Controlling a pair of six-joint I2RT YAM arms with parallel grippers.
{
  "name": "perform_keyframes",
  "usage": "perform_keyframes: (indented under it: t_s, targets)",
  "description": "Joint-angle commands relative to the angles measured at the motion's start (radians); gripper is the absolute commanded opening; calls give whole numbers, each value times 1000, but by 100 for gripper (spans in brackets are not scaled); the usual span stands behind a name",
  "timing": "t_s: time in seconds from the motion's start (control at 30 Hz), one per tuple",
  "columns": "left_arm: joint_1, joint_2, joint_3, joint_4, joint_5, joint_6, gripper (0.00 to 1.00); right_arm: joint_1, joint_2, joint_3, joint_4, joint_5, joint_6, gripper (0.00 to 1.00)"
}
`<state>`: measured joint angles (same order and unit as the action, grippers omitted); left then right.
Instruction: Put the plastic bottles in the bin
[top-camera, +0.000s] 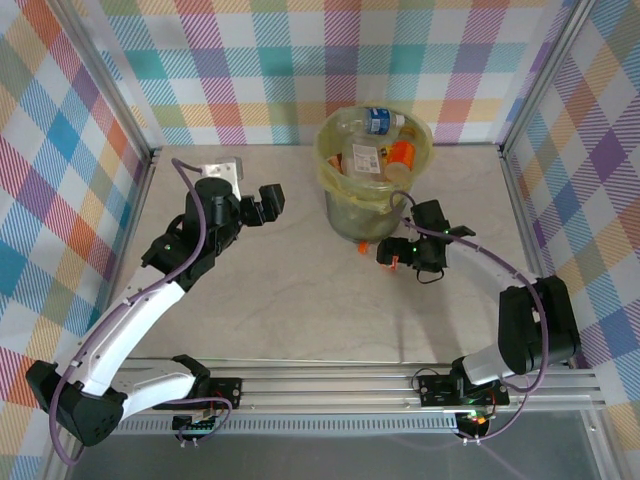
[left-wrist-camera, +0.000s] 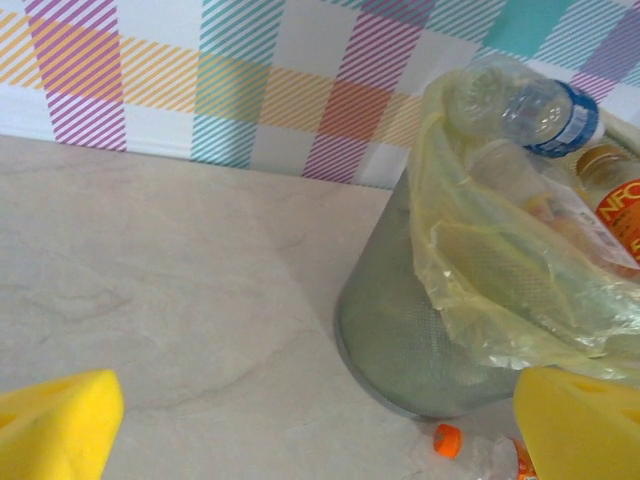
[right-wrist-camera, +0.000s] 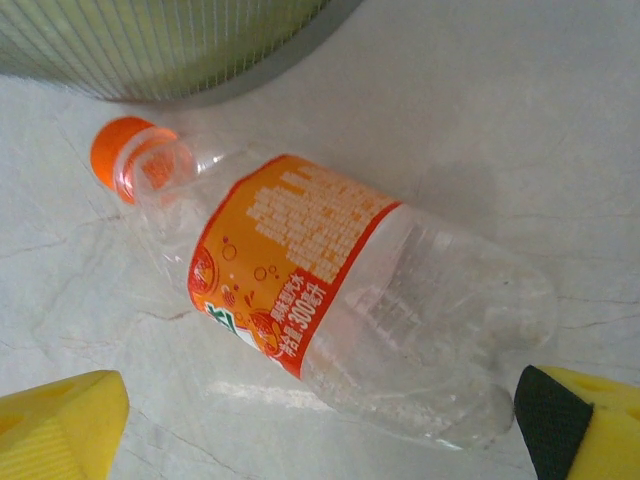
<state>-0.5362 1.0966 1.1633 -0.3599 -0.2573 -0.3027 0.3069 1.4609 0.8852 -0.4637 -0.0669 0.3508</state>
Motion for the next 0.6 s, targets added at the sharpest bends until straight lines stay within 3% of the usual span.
perform_keyframes:
  t_s: [0.0,0.43,0.57]
  targets:
    - [-2,-17,-18,33,-36,-29,100,-8,7,-24,43,-54,4,98]
    - [-2,-17,-50,36,-75,-54,100,-6,-128,-165,109,-246,121,91]
    - [-2,-16,-78,52,-74,-71,100,-9,-239,-184,82,-189,116,95]
